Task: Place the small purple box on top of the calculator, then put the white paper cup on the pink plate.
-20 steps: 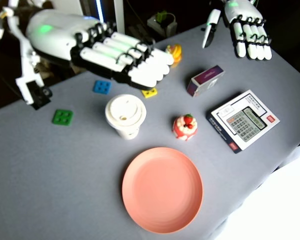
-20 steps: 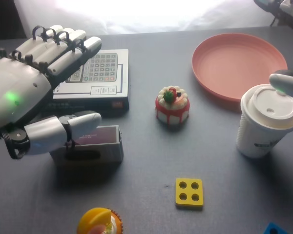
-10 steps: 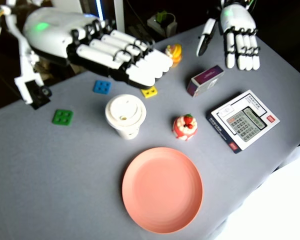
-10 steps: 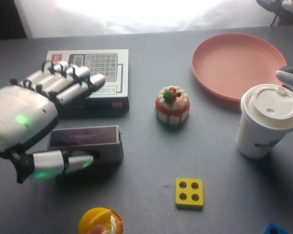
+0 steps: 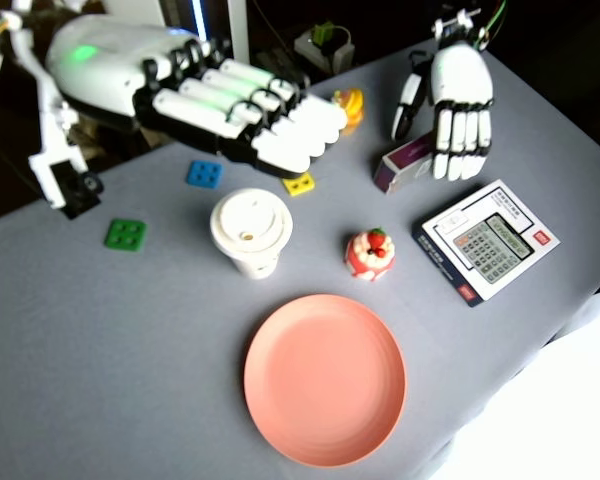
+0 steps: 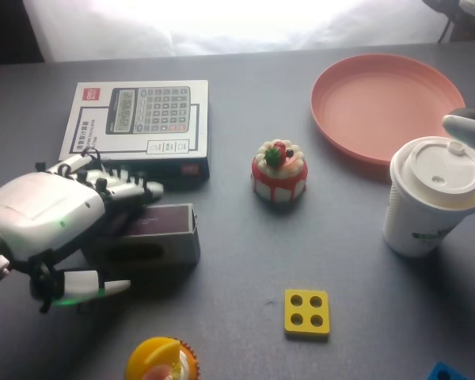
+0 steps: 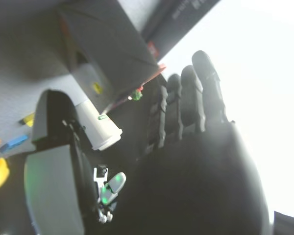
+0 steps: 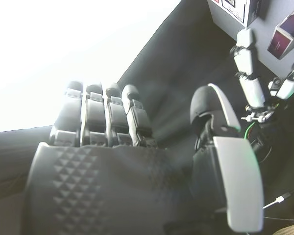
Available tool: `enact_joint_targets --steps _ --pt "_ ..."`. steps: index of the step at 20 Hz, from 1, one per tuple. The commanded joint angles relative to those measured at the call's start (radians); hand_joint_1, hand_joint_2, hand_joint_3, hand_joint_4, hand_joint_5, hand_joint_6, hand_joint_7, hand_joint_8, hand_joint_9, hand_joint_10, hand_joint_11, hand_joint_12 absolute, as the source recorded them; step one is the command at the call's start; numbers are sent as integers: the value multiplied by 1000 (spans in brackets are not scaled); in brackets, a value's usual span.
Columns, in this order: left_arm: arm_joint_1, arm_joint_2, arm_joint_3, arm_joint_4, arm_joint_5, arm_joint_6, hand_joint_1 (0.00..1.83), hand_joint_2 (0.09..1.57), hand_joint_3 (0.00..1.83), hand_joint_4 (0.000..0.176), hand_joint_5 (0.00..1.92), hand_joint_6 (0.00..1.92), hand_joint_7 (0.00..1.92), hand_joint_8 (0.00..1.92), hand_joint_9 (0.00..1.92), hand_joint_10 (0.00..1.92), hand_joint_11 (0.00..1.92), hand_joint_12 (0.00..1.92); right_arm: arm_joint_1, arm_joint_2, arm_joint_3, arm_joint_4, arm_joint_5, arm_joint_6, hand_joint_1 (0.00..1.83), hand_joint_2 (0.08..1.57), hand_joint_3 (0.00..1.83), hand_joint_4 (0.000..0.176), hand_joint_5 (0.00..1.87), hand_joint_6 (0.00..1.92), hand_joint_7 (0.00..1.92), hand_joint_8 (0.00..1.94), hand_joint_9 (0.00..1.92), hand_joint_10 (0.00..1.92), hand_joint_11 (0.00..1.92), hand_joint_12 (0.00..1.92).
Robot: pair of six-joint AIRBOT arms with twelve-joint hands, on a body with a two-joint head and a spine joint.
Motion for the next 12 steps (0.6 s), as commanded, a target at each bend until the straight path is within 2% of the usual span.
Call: enact_joint_targets --steps 1,2,3,4,5,6,7,8,10,11,12 --pt "-11 -9 6 -5 -100 3 978 1122 4 0 675 40 761 56 644 435 152 1604 6 1 0 -1 126 -2 269 1297 5 0 0 0 0 0 0 0 0 0" --pt "-11 -14 10 -11 -95 3 976 1156 1 0 749 44 842 71 650 703 274 1633 5 1 0 1 126 -2 249 1295 3 0 0 0 0 0 0 0 0 0" --pt "-11 -18 15 -14 -92 3 1159 1199 4 0 713 965 893 1049 788 1136 567 1740 4 1 0 2 127 -2 275 1291 1 0 0 0 0 0 0 0 0 0" --pt "-12 -20 18 -16 -93 3 1207 1210 1 0 751 1054 867 1376 890 1518 797 1885 4 1 0 2 127 -2 269 1295 3 0 0 0 0 0 0 0 0 0" --pt "-16 -15 15 -16 -119 3 1209 1231 3 0 785 1031 787 1598 977 1882 1041 1920 3 1 0 3 127 -2 265 1301 5 0 0 0 0 0 0 0 0 0" --pt "-17 -12 13 -16 -129 3 1208 1236 2 0 774 1043 777 1613 932 1913 1029 1921 3 1 0 3 127 -2 243 1308 8 0 0 0 0 0 0 0 6 3" --pt "-18 -6 9 -16 -145 3 1139 1201 0 0 820 1177 793 1690 969 1919 1075 1921 3 1 1 3 127 -2 237 1306 6 0 0 0 0 0 0 0 0 0" --pt "-18 4 3 -18 -178 3 1130 1189 0 0 838 1194 814 1751 1042 1921 1178 1921 3 1 1 3 127 -2 236 1304 5 0 0 0 0 0 0 0 1 0" --pt "-20 18 -4 -25 -232 3 1113 1201 3 0 814 1242 828 1897 1092 1921 1226 1921 3 1 1 3 127 -2 240 1310 8 0 0 0 0 0 0 0 0 0" --pt "-23 23 -4 -38 -266 3 1175 1251 6 0 749 1139 736 1742 909 1921 1032 1921 3 1 2 4 128 -2 264 1310 7 0 0 0 0 0 0 0 0 0" --pt "-26 25 -1 -54 -284 3 1175 1251 6 0 749 1139 736 1742 909 1921 1032 1921 3 1 2 4 128 -2 264 1310 7 0 0 0 0 0 0 0 0 0"
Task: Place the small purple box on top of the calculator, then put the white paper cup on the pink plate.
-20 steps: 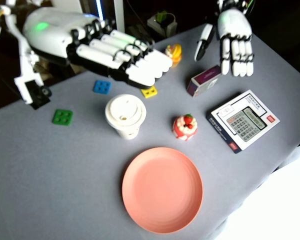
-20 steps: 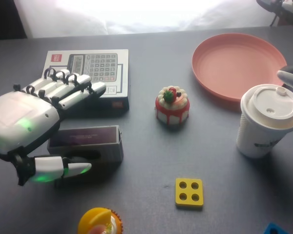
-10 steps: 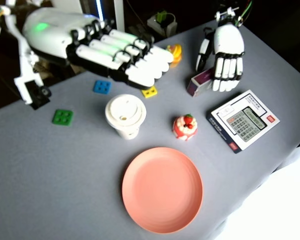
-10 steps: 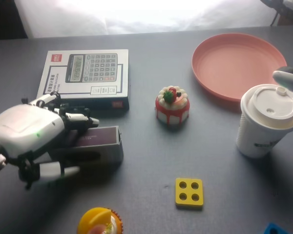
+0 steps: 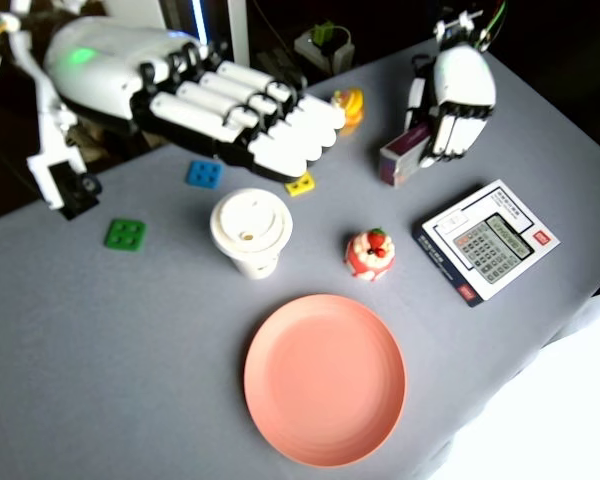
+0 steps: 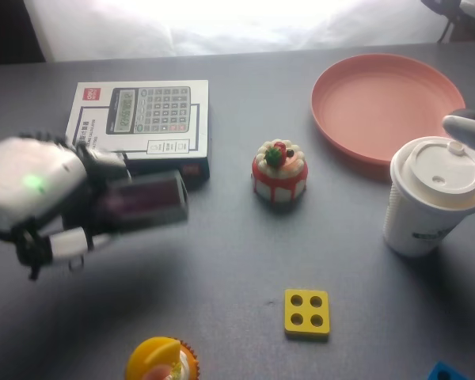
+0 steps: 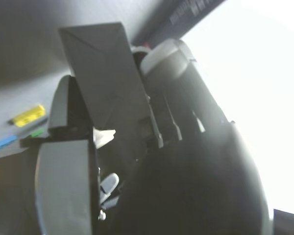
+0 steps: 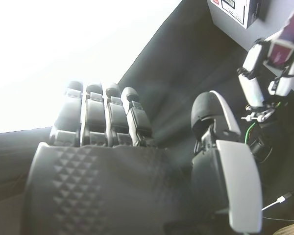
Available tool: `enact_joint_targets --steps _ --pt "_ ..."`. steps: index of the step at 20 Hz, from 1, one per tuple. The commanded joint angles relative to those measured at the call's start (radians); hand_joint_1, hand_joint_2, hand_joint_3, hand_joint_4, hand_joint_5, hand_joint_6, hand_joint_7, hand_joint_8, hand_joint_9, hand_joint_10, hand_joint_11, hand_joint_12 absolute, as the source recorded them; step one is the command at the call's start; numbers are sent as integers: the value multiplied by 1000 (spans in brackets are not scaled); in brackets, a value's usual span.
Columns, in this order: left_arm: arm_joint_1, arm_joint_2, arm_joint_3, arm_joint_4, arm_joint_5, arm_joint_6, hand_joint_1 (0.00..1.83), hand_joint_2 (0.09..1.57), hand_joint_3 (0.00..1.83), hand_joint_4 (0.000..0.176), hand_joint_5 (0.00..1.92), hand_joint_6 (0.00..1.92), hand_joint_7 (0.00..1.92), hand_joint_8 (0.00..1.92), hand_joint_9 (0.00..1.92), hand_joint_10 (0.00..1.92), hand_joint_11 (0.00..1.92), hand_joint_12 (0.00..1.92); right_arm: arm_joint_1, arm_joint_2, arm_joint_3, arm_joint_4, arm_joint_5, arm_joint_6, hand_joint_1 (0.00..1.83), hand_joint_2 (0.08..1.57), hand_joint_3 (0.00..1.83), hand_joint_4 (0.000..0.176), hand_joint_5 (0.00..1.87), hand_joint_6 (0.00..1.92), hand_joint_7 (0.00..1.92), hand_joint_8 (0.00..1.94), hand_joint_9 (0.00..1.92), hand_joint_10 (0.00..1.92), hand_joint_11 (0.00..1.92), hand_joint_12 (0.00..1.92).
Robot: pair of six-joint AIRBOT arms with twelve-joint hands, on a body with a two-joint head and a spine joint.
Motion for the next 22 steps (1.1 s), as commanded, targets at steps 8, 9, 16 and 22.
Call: enact_joint_targets --steps 8,9,16,22 --pt "-108 -58 109 -156 -109 -7 1222 1225 1 0 787 1006 800 1580 924 1848 1016 1921 6 -1 3 2 129 -2 230 1318 7 0 0 0 0 0 0 0 0 0" --pt "-132 -71 132 -171 -77 -7 1222 1227 0 0 776 1019 805 1565 887 1746 935 1921 5 -2 3 2 129 -2 232 1317 6 0 0 0 0 0 0 0 0 0" --pt "-300 -169 312 -262 167 -7 1225 1175 0 0 854 1003 892 1330 849 1163 708 1682 -2 -12 10 2 129 -2 252 1324 4 0 0 0 0 0 0 0 0 0" --pt "-367 -242 409 -352 325 74 1234 1203 0 0 716 1156 913 1323 906 1109 816 1536 -5 -14 12 2 129 -2 274 1311 0 0 0 0 0 0 0 0 0 0"
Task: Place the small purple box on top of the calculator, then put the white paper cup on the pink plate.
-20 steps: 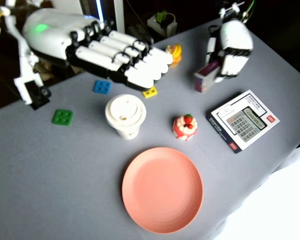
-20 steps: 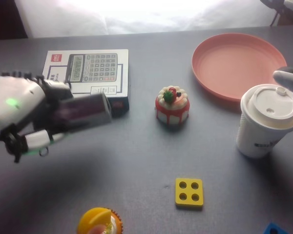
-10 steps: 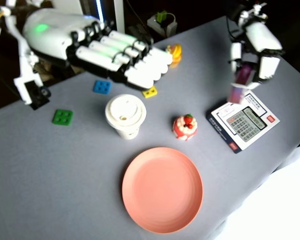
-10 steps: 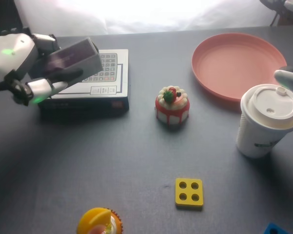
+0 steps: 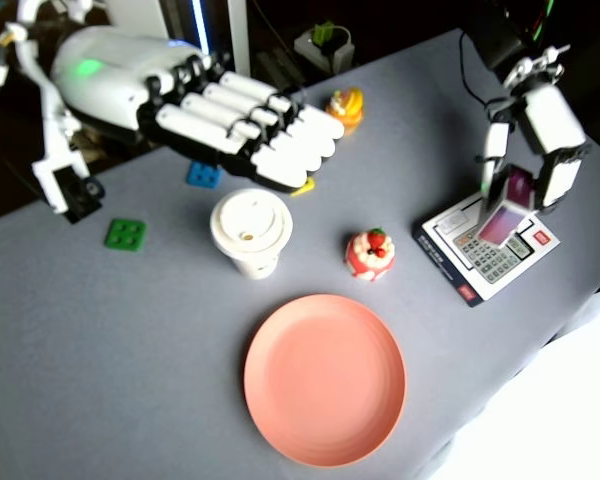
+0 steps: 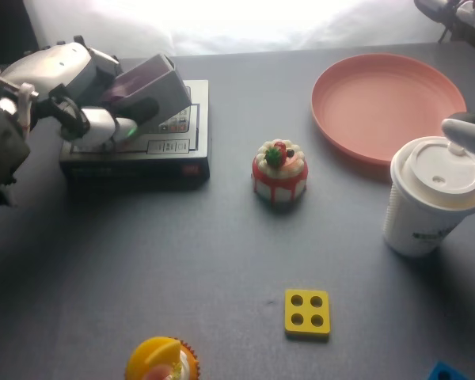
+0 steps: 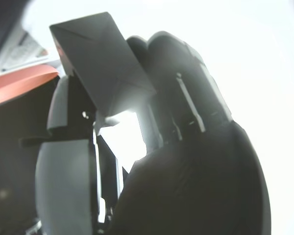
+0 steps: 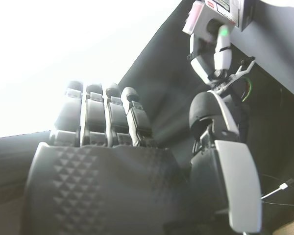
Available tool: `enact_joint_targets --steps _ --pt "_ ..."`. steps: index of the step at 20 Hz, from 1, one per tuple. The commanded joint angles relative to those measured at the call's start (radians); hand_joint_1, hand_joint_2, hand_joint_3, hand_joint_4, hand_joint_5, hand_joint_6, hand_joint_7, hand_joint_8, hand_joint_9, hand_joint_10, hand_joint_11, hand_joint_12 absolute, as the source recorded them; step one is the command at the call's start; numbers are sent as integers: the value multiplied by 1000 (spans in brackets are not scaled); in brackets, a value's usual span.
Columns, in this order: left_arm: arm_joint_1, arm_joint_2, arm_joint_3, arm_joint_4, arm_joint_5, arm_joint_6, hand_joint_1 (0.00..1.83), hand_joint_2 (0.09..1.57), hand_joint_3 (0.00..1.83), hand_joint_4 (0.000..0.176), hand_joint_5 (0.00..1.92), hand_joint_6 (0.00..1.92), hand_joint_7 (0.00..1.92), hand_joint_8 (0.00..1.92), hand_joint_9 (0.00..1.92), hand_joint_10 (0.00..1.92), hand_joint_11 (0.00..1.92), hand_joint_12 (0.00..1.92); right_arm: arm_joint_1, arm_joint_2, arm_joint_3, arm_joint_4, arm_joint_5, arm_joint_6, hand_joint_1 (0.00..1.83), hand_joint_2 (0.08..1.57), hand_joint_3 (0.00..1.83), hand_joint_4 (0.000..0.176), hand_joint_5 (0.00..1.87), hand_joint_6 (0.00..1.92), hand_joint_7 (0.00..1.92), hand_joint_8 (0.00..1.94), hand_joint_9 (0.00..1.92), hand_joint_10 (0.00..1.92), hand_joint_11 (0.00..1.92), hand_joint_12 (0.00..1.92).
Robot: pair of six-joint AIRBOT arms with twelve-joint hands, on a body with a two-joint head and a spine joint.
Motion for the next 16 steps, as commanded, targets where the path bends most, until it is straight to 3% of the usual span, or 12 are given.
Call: enact_joint_targets --steps 1,2,3,5,6,8,9,10,11,12,13,16 --pt "-18 -9 10 -1 -53 18 1229 1208 0 0 730 1148 885 1368 831 1170 727 1642 9 0 3 -2 129 -2 276 1312 0 0 0 0 0 0 0 0 0 0" --pt "-24 -15 16 -11 -38 37 1196 1238 5 0 669 1257 828 1431 654 1166 462 1758 8 0 3 -2 129 -1 284 1311 0 0 0 0 0 0 0 0 0 0" --pt "-29 -21 20 -27 -25 65 1285 1221 0 0 593 677 770 1372 515 1121 207 1810 8 0 2 -2 129 -1 307 1309 0 0 0 0 0 0 0 0 0 0" --pt "-32 -22 19 -25 -17 79 1075 1136 0 0 417 137 418 339 346 585 18 1514 8 0 2 -2 129 -1 281 1303 0 0 0 0 0 0 0 0 0 0" --pt "-33 -21 19 -22 -17 79 1047 1125 0 0 352 43 340 105 291 350 3 1352 8 0 2 -2 129 -1 294 1305 0 0 0 0 0 0 0 0 0 0" --pt "-36 -20 15 -12 -20 79 950 1066 0 40 229 4 138 4 110 76 0 976 7 0 2 -1 129 -1 304 1307 0 0 0 0 0 0 0 0 0 0" --pt "-36 -18 10 -7 -27 79 886 1032 0 75 146 0 27 0 21 14 0 501 7 0 2 0 129 -1 321 1312 1 0 0 0 0 0 0 0 0 0" --pt "-36 -15 5 -1 -33 79 875 1020 0 87 106 0 5 0 3 2 0 99 7 0 2 0 129 -1 325 1310 0 0 0 0 0 0 0 0 0 0" --pt "-36 -8 -5 9 -45 79 819 1001 0 111 53 0 0 0 0 0 0 19 7 0 1 1 129 -1 327 1313 1 0 0 0 0 0 0 0 0 0" --pt "-35 3 -21 23 -65 79 810 998 0 108 30 0 0 0 0 0 0 3 7 1 0 1 129 -1 328 1312 0 0 0 0 0 0 0 0 0 0" --pt "-35 15 -40 36 -89 78 744 984 0 144 5 0 0 0 0 0 0 0 7 1 -1 1 130 1 322 1303 0 0 0 0 0 0 0 0 0 0" --pt "-26 73 -116 127 -195 43 703 1006 0 174 0 0 0 0 0 0 0 0 4 8 -2 -3 130 28 384 1287 0 0 0 0 0 0 0 0 0 0"
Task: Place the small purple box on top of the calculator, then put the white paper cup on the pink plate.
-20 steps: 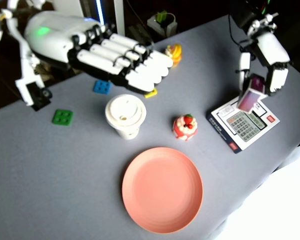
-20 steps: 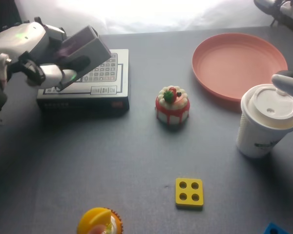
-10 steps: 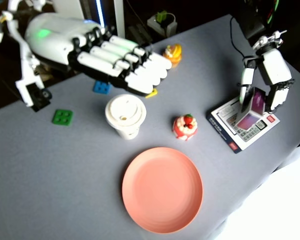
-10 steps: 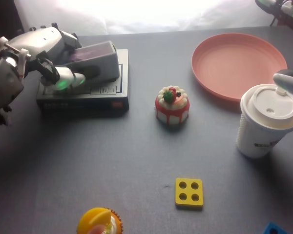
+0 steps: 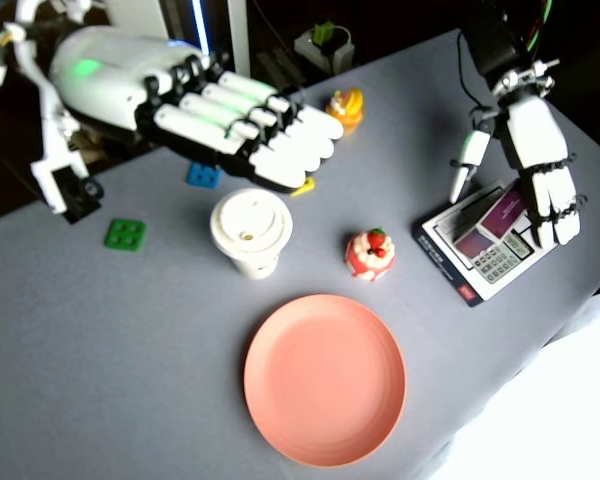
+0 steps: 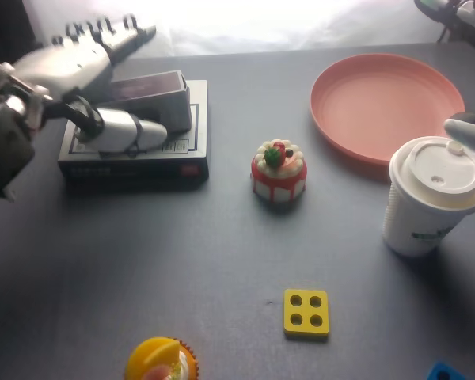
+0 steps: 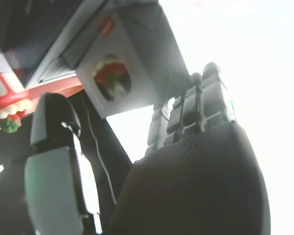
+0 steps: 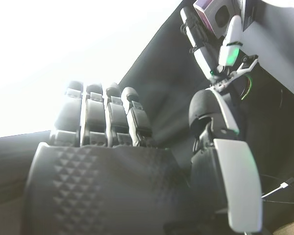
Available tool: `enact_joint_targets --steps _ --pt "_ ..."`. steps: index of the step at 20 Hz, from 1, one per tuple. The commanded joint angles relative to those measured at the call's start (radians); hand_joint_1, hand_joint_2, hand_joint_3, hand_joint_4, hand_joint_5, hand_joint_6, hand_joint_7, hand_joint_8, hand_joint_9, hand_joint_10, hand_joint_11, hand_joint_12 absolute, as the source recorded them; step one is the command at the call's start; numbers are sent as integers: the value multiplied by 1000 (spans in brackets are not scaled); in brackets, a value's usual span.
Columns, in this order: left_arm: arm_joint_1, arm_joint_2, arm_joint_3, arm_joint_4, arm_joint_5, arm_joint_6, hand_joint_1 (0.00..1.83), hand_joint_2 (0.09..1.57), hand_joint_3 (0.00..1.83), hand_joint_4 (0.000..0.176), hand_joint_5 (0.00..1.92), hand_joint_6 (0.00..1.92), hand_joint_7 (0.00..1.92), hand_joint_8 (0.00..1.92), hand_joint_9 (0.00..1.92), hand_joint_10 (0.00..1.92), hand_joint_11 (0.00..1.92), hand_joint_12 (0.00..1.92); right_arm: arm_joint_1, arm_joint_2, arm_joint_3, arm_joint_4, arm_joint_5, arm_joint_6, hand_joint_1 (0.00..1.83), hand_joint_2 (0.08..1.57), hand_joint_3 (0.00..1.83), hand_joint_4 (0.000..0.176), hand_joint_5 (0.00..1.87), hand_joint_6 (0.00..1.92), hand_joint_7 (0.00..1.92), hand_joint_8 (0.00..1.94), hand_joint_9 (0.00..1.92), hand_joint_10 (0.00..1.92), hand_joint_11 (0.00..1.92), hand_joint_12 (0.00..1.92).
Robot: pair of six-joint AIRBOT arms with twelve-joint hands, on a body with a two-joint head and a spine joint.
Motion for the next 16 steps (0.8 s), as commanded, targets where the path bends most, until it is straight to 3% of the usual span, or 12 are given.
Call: enact_joint_targets --steps 1,3,4,6,7,8,9,11,12,13,14,16 --pt "-7 16 -13 47 -180 -16 672 1008 1 166 0 0 0 0 0 0 0 0 2 8 -1 -6 130 14 447 1273 0 10 0 0 0 0 0 0 0 0" --pt "32 57 -77 119 -299 -65 619 1052 19 162 0 0 0 0 0 0 0 0 -8 13 8 -33 130 87 425 1219 0 5 0 0 0 0 0 0 12 6" --pt "55 75 -103 149 -348 -85 557 1097 35 149 0 0 0 0 0 0 0 0 -14 14 17 -50 130 137 407 1132 23 7 0 0 0 0 0 0 2 243" --pt "80 99 -139 184 -404 -96 501 1178 26 137 0 0 0 0 0 0 0 0 -33 14 37 -82 129 234 451 1079 16 1 0 0 0 0 0 0 0 260" --pt "98 114 -163 205 -438 -98 500 1192 24 137 0 0 0 0 0 0 0 0 -60 14 54 -102 129 303 498 1058 5 0 0 0 0 0 0 0 0 107" --pt "106 121 -176 218 -459 -102 516 1207 25 131 0 0 0 0 0 0 0 0 -80 13 65 -113 128 348 493 1034 0 0 0 0 0 0 0 0 0 114" --pt "111 125 -185 234 -476 -105 525 1218 28 140 0 0 0 0 0 0 0 0 -91 11 71 -125 122 381 537 1010 0 0 0 0 0 0 0 0 0 115" --pt "117 128 -199 256 -500 -106 539 1234 25 122 0 0 0 0 0 0 0 0 -96 2 80 -145 85 416 547 937 0 5 0 0 0 0 0 0 0 224" --pt "122 131 -205 263 -508 -110 563 1243 24 123 0 0 0 0 0 0 0 0 -95 -7 85 -150 60 419 539 889 0 37 0 0 0 0 0 0 0 241" --pt "127 134 -209 270 -517 -115 561 1244 21 122 0 0 0 0 0 0 0 0 -92 -17 92 -155 37 422 555 871 0 25 0 0 0 0 0 0 0 335" --pt "129 135 -212 276 -526 -118 570 1240 16 138 0 0 0 0 0 0 0 0 -89 -27 98 -158 17 424 575 880 0 3 0 0 0 0 0 0 0 354" --pt "130 136 -215 281 -531 -119 642 1235 7 134 3 1 0 0 0 0 0 0 -84 -56 120 -160 -23 437 612 878 0 27 0 0 0 0 0 0 0 125"
